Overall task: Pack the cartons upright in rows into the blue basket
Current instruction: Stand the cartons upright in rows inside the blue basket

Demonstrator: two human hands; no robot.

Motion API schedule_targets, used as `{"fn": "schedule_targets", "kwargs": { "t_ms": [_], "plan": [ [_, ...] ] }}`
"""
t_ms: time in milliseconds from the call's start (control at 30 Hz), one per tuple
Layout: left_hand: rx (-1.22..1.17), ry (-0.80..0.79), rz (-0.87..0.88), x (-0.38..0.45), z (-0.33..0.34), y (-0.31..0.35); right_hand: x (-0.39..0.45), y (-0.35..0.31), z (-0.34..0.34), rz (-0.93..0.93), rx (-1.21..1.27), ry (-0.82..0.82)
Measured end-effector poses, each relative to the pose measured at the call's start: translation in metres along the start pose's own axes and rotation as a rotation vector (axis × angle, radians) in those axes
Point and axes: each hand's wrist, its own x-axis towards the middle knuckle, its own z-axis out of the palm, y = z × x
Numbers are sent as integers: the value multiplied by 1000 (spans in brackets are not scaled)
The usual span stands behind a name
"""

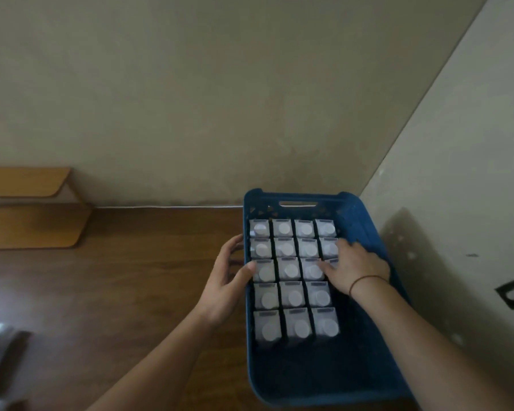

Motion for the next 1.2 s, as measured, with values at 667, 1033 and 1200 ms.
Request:
{"fn": "schedule_targets", "kwargs": {
  "t_ms": [667, 1033, 1200],
  "plan": [
    [936, 826, -594, -152, -288, -63, -103, -400, 14, -1018, 156, -389],
    [795, 766, -351, -185, -332, -98, -134, -489, 104, -706, 579, -779],
    [583, 729, -88, -168, -320, -104, -128, -468, 89, -834, 724, -462]
  ]
}}
